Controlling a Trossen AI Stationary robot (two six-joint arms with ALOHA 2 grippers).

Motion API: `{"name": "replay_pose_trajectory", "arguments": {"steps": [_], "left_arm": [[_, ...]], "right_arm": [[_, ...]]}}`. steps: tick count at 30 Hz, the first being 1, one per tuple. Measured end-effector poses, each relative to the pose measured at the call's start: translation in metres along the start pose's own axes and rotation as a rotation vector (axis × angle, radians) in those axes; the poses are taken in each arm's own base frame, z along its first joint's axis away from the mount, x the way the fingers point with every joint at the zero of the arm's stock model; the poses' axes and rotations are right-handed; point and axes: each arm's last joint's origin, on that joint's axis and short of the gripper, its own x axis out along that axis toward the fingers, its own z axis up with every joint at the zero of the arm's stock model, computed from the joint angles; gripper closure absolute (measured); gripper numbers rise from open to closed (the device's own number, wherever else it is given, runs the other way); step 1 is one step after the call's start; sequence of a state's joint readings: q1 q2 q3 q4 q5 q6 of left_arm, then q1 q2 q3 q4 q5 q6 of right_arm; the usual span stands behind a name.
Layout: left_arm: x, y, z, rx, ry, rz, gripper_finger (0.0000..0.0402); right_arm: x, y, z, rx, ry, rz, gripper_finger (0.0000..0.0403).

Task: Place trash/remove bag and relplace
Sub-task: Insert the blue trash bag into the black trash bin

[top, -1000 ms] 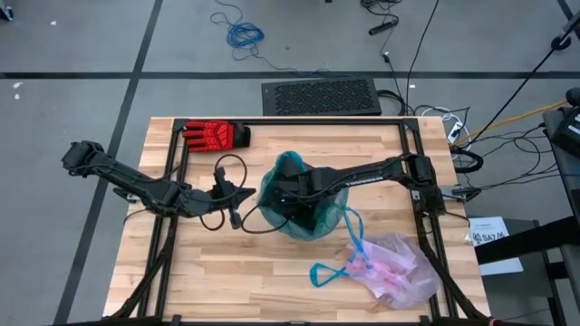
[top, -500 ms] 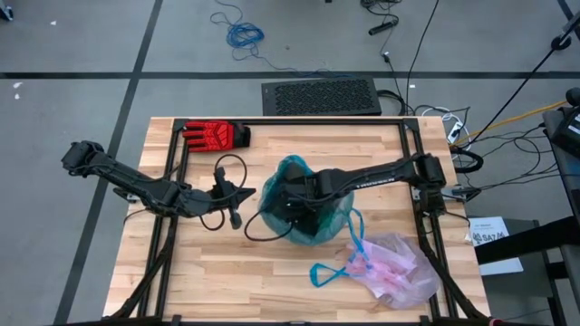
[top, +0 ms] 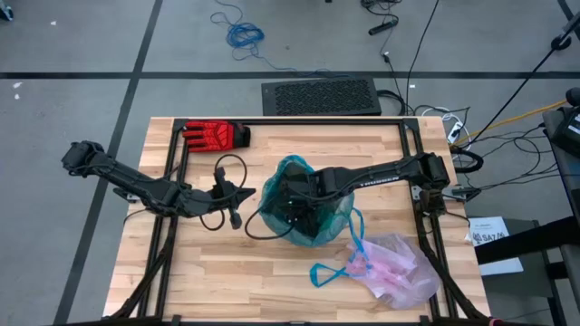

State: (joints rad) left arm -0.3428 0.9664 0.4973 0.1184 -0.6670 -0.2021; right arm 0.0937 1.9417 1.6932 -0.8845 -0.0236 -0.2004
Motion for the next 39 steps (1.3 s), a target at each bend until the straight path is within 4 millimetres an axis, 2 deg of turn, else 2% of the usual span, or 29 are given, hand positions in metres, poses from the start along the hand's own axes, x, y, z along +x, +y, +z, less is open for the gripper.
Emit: {"name": "replay_pose_trajectory", "arguments": {"steps": [9, 16, 22, 28, 32, 39], "left_arm": [[0.0, 0.0, 0.0, 0.0, 0.001, 0.0, 0.0402], [0.0, 0.0, 0.0, 0.003, 0.004, 0.001, 0.0402], [0.0, 0.0, 0.0, 0.003, 0.004, 0.001, 0.0402], [0.0, 0.0, -0.001, 0.004, 0.007, -0.006, 0.0402], [0.0, 0.0, -0.001, 0.004, 0.007, -0.006, 0.0402], [0.0, 0.0, -0.001, 0.004, 0.007, -0.007, 0.0402]], "right_arm": [[-0.014, 0.002, 0.006, -0.006, -0.045, -0.006, 0.0403], [-0.037, 0.003, 0.019, -0.018, -0.097, -0.013, 0.0403], [-0.065, 0.005, 0.029, -0.052, -0.119, -0.028, 0.0403], [-0.103, -0.002, 0.037, -0.094, -0.127, -0.212, 0.0403], [-0.117, -0.014, 0.037, -0.095, -0.128, -0.276, 0.0403], [-0.118, -0.049, 0.02, 0.003, -0.037, -0.302, 0.0403]]}}
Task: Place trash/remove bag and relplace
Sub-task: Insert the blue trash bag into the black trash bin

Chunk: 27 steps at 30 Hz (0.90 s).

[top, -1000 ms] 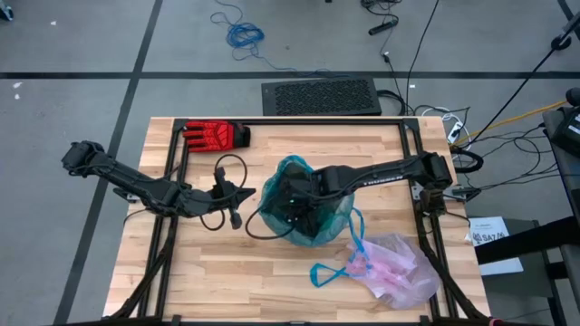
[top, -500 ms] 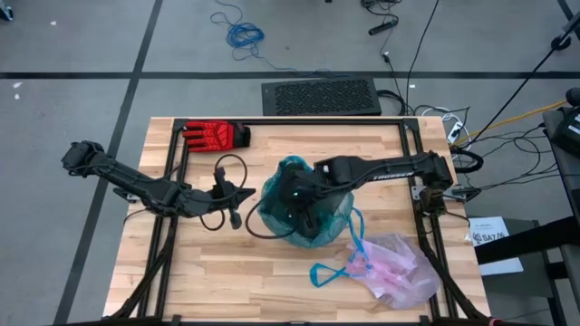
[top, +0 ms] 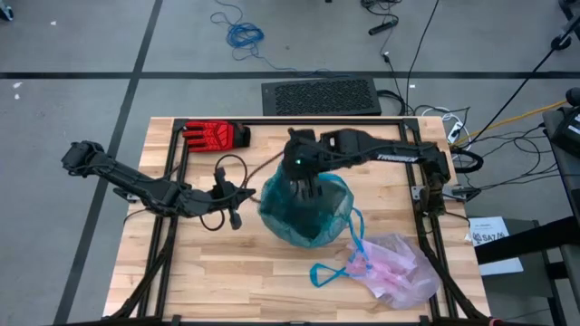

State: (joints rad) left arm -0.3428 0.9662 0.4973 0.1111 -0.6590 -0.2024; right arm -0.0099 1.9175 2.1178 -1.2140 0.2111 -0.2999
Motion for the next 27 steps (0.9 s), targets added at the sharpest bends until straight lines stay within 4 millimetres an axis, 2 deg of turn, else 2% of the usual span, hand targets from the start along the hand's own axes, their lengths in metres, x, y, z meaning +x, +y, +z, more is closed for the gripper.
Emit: {"name": "replay_pose_trajectory", "arguments": {"steps": [5, 13, 19, 27], "left_arm": [[0.0, 0.0, 0.0, 0.0, 0.0, 0.0, 0.0402], [0.0, -0.001, 0.0, -0.001, 0.004, -0.021, 0.0402], [0.0, -0.001, 0.0, -0.001, 0.004, -0.023, 0.0402], [0.0, -0.001, 0.0, -0.005, 0.001, -0.029, 0.0402]], "right_arm": [[0.005, -0.021, -0.007, 0.028, 0.013, -0.023, 0.0403], [0.039, -0.044, -0.029, 0.075, 0.094, -0.03, 0.0403], [0.062, -0.046, -0.04, 0.094, 0.093, 0.03, 0.0403], [0.07, -0.043, -0.045, 0.114, 0.096, 0.101, 0.0403]]}}
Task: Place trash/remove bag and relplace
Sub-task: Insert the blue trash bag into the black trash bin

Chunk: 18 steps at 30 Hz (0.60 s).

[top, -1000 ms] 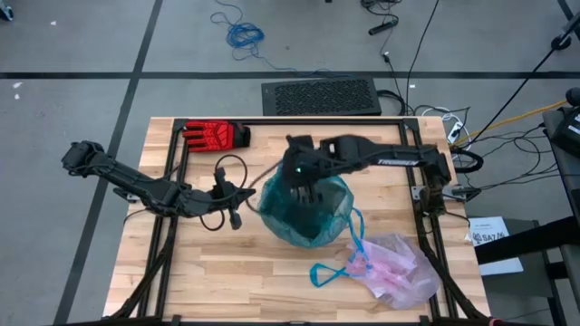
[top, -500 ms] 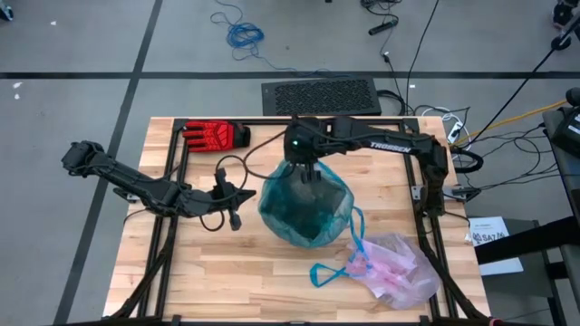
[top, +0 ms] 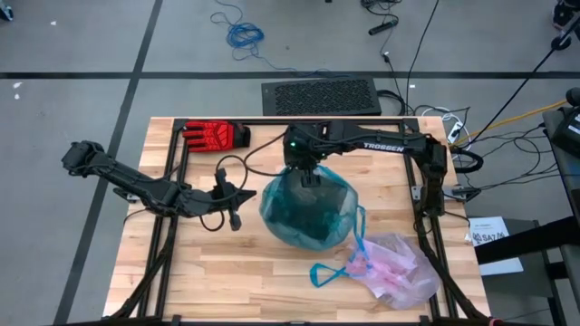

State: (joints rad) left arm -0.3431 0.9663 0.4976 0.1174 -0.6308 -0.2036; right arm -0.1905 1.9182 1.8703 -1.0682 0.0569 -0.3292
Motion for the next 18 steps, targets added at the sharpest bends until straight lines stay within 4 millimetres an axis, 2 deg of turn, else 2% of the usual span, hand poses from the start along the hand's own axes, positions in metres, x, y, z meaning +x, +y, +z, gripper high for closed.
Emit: {"name": "replay_pose_trajectory", "arguments": {"steps": [3, 10, 14, 16, 18], "left_arm": [[-0.001, -0.003, 0.003, -0.006, -0.025, -0.022, 0.0402], [-0.003, -0.009, 0.01, -0.033, -0.087, -0.102, 0.0402], [0.003, -0.014, 0.006, -0.047, -0.072, -0.123, 0.0402], [0.006, -0.016, 0.003, -0.045, -0.059, -0.126, 0.0402], [0.01, -0.018, -0.001, -0.037, -0.038, -0.123, 0.0402]], "right_arm": [[-0.013, -0.001, 0.003, -0.009, 0.007, -0.084, 0.0403], [-0.094, -0.005, 0.002, 0.023, -0.198, -0.221, 0.0403], [-0.14, 0.0, -0.017, 0.11, -0.274, -0.229, 0.0403], [-0.152, 0.004, -0.03, 0.162, -0.286, -0.223, 0.0403], [-0.154, 0.009, -0.046, 0.207, -0.273, -0.209, 0.0403]]}}
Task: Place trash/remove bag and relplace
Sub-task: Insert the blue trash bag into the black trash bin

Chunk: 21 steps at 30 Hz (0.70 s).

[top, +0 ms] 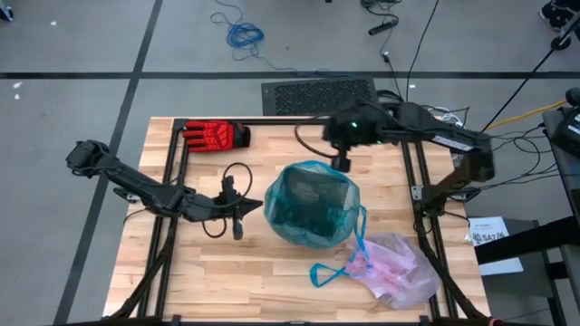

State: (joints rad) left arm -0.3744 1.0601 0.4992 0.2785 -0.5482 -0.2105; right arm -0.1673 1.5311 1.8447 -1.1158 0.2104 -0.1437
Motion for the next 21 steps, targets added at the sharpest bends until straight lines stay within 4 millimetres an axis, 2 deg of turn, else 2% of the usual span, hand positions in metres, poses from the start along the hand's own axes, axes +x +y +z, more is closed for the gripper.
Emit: {"name": "replay_pose_trajectory", "arguments": {"steps": [4, 9, 12, 17, 21], "left_arm": [[0.003, -0.002, -0.004, -0.008, 0.017, 0.001, 0.0402], [0.001, -0.006, -0.004, -0.007, 0.01, -0.018, 0.0402], [0.001, -0.007, -0.004, -0.005, 0.01, -0.021, 0.0402], [0.001, -0.007, -0.004, -0.005, 0.011, -0.02, 0.0402], [-0.001, -0.006, -0.005, 0.001, 0.017, -0.009, 0.0402]], "right_arm": [[-0.005, 0.006, -0.046, 0.117, 0.017, 0.003, 0.0403], [-0.003, 0.026, -0.11, 0.254, -0.124, -0.02, 0.0403], [0.002, 0.041, -0.142, 0.364, -0.241, -0.043, 0.0403], [0.026, 0.069, -0.183, 0.476, -0.275, -0.083, 0.0403], [0.036, 0.084, -0.199, 0.495, -0.232, -0.136, 0.0403]]}}
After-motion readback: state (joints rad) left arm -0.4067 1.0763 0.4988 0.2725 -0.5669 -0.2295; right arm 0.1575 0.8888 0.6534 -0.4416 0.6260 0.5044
